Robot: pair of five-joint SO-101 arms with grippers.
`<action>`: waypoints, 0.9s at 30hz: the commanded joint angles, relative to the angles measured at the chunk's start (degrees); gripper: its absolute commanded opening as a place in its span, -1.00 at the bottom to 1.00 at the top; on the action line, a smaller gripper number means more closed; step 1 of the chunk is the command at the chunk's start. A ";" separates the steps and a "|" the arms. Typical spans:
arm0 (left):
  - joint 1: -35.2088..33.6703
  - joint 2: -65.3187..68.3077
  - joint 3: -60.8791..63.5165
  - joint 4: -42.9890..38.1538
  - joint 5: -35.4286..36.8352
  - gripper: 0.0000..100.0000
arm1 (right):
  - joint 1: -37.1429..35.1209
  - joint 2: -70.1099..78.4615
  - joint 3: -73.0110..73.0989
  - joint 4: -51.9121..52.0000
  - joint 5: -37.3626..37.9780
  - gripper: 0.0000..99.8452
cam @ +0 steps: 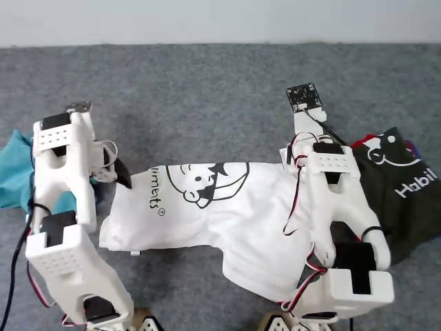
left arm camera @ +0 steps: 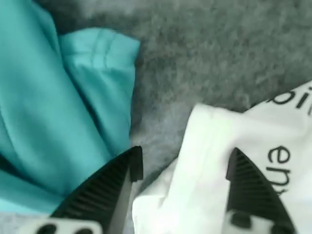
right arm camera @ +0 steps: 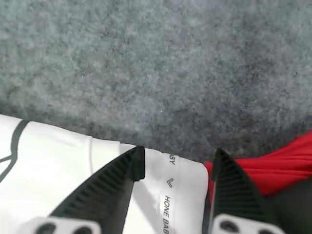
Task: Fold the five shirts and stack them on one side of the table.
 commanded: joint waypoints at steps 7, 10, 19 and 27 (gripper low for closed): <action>7.91 0.18 -1.80 -3.87 -0.79 -0.45 | -0.31 -0.22 -2.02 -0.04 -0.35 -0.55; 6.86 3.25 -1.89 -7.03 -0.62 -0.45 | -0.31 -0.31 -1.41 0.48 -0.35 -0.55; 3.78 9.85 -4.26 -8.62 -0.70 -0.47 | -0.31 -0.13 0.70 0.13 -0.26 -0.55; 10.81 9.93 -4.70 -7.38 -0.79 -0.91 | 1.36 5.85 0.53 -3.21 -0.53 -0.55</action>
